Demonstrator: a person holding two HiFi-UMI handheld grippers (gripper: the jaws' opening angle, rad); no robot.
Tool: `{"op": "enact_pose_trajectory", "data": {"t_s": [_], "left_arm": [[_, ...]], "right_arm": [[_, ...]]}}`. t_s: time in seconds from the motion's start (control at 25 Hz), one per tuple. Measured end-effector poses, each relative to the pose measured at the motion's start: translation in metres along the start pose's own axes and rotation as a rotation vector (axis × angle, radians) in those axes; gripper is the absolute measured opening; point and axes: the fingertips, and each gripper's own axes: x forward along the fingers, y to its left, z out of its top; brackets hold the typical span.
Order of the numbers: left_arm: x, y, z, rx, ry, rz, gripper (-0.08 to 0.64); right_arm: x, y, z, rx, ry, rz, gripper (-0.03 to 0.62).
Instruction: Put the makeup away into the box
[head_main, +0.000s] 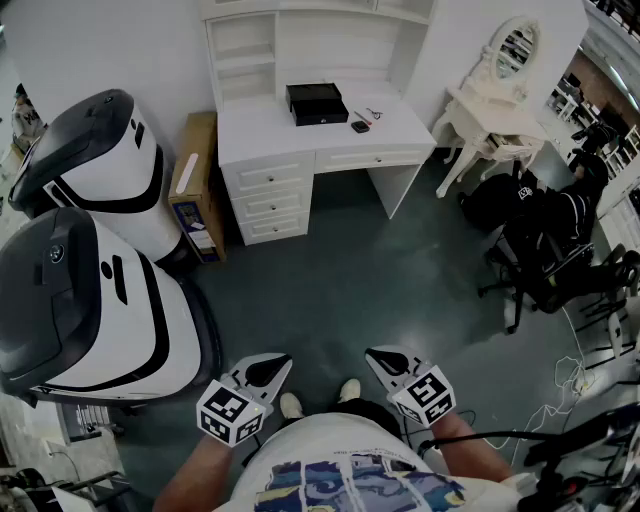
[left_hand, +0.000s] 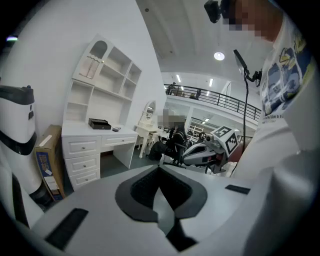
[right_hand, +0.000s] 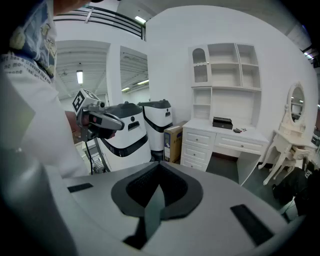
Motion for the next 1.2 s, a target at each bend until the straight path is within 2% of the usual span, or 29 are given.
{"op": "enact_pose_trajectory", "data": {"t_s": [0.24,0.48,0.72,0.92,1.2], "left_arm": [[-0.01,0.016,-0.009,0.039,0.009,-0.012,0.014],[0.012,0.025,-0.002,0.044,0.017,-0.039,0.014],[0.055,0.06,0.028,0.047,0.032,0.001,0.014],[0.108,0.088,0.069,0.07,0.053,0.027,0.015],[0.185,0.112,0.127,0.082,0.027,0.056,0.017]], "right_arm": [[0.016,0.015,0.003,0.003,0.012,-0.014,0.025],[0.027,-0.001,0.006,0.021,0.018,-0.017,0.025],[0.061,-0.063,0.02,0.033,-0.003,0.01,0.025],[0.087,-0.134,0.046,0.027,-0.041,0.032,0.026],[0.101,-0.227,0.068,0.005,-0.074,0.044,0.029]]}}
